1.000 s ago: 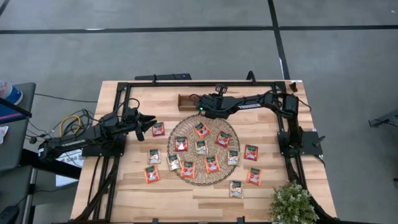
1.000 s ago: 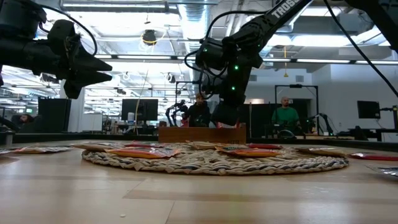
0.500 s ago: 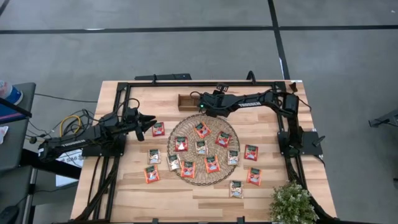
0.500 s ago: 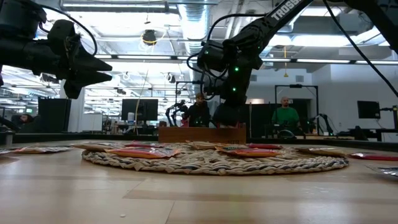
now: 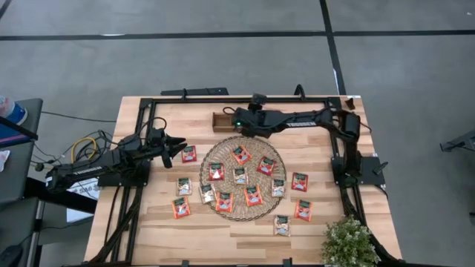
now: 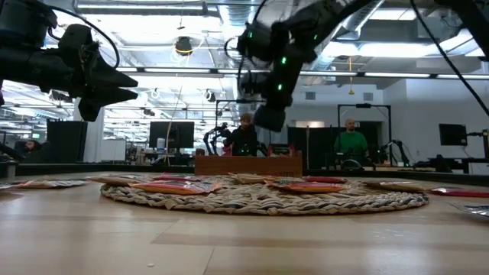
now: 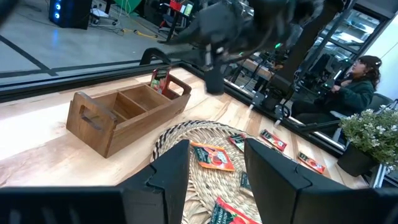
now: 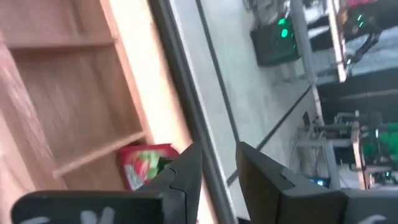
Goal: Pick & Place Tea
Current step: Put the red tea bag into the right section of the wooden organizer
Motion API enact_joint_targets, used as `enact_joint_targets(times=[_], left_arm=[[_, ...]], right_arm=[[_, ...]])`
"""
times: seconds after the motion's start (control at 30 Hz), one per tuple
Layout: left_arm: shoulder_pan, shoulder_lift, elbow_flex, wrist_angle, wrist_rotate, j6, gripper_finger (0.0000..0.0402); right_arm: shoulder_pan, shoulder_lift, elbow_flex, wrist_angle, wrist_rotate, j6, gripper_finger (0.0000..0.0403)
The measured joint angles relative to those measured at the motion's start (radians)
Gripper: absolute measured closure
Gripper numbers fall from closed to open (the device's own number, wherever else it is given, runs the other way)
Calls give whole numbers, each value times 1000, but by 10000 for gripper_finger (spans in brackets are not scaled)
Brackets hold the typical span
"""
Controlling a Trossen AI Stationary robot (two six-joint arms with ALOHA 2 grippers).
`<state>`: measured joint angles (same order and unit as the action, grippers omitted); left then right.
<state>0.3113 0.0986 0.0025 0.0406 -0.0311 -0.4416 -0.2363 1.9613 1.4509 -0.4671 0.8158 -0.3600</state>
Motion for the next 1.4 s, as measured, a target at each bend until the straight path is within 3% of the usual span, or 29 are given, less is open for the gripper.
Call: enact_joint_targets(times=[0.23,0.33,0.5,0.63,0.93,1.03,1.2,1.4], left_arm=[[0,0,0,0,0,0,256],[0,0,0,0,0,0,256],[0,0,0,0,0,0,256],[0,0,0,0,0,1,256],[0,0,0,0,0,1,256],[0,0,0,0,0,1,256],[0,0,0,0,0,1,256],[0,0,0,0,0,0,256]], right_arm=[[43,-180,3,-177,-28,-36,312],[68,-286,3,-323,-167,5,311],[96,-441,3,-489,-521,155,312],[126,-517,3,-567,-649,266,312],[234,-551,3,-803,-670,412,311],[261,-551,-20,-872,-721,457,311],[294,-551,-118,-906,-810,501,311],[308,-550,-297,-837,-817,501,311]])
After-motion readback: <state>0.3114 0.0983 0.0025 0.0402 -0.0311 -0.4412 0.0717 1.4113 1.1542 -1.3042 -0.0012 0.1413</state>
